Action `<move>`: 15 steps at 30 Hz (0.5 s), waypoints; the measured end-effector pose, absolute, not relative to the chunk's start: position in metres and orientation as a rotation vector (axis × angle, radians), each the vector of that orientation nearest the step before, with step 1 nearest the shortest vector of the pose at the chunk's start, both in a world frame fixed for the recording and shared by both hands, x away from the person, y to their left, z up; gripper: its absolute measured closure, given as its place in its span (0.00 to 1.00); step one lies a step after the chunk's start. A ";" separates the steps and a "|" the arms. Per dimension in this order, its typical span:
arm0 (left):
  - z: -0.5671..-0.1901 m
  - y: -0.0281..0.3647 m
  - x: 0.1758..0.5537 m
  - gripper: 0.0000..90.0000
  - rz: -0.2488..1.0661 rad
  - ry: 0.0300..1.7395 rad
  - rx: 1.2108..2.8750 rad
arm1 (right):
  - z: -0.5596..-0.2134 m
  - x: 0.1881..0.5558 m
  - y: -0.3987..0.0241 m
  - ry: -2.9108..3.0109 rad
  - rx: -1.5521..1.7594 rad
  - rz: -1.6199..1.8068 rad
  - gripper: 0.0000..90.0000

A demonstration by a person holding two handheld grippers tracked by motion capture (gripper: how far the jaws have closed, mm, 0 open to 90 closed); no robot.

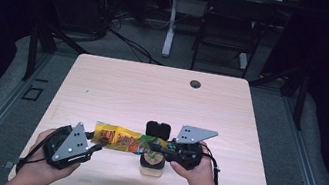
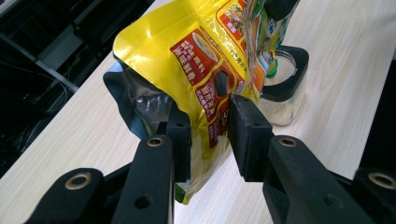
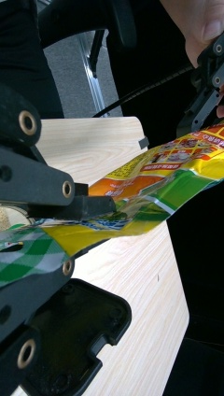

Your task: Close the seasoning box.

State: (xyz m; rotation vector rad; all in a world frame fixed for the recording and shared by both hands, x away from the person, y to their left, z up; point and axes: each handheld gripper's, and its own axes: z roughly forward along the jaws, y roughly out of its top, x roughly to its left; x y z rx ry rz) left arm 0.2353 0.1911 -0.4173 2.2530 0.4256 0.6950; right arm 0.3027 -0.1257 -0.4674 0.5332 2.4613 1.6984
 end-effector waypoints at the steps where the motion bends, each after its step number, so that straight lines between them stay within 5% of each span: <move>1: -0.417 0.191 0.236 0.79 0.701 0.421 2.252 | -0.467 0.303 -0.126 2.462 0.533 1.695 0.97; 15: -0.417 0.192 0.235 0.79 0.703 0.416 2.264 | -0.469 0.302 -0.123 2.471 0.530 1.693 0.99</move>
